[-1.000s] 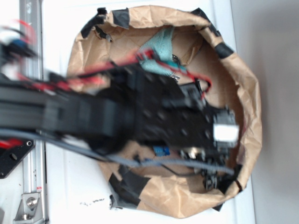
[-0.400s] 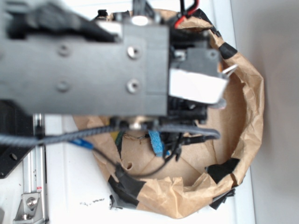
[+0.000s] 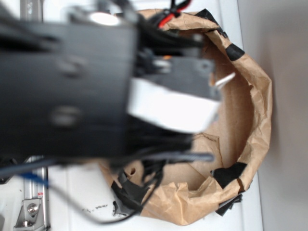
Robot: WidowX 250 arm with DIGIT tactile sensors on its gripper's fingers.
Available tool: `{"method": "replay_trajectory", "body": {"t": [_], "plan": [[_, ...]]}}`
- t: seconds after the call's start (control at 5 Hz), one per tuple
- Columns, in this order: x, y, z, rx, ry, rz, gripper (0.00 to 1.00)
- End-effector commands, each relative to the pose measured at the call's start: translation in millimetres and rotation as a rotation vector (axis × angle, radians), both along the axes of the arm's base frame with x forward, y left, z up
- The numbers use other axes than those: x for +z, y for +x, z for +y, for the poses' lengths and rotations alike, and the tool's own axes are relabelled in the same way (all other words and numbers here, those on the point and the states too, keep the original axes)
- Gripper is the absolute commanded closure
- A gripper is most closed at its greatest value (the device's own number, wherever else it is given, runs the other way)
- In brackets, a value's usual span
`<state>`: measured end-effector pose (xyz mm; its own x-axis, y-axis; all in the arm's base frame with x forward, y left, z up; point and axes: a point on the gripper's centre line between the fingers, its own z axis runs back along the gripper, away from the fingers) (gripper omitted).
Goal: Grab the gray animal.
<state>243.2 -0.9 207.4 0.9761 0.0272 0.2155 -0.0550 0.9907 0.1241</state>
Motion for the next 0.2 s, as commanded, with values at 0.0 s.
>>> {"method": "replay_trajectory", "body": {"t": [0.0], "plan": [[19.3,-4.1,6.4,0.041,-0.028,-0.051,1.00]]}}
